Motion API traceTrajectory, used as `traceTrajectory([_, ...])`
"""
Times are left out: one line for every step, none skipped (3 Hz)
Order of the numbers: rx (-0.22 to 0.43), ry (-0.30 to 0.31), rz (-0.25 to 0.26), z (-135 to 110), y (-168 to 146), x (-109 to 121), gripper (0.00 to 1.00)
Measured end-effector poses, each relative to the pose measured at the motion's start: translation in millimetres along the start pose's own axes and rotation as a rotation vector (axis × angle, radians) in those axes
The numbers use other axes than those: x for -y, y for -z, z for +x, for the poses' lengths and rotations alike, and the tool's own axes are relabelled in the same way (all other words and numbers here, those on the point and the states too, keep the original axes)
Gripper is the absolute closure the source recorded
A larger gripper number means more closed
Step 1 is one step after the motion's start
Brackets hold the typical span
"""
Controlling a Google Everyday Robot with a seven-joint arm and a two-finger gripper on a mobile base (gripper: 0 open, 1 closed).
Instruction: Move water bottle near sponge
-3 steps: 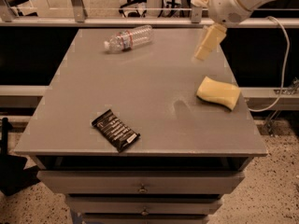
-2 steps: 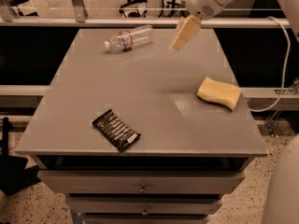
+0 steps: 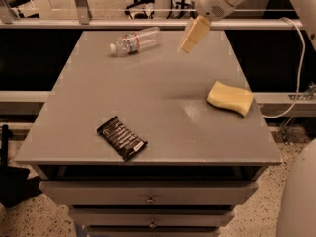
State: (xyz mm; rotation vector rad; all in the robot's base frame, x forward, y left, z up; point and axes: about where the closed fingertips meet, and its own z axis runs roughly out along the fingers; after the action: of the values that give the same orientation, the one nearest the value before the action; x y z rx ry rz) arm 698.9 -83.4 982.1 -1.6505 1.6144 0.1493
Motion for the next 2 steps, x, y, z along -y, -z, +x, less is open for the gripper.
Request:
traceTrajectory([0.051,-0.029,0.037,-4,-14,11,0.00])
traceTrajectory([0.197,-0.126,0.130,-19,-61,48,0.00])
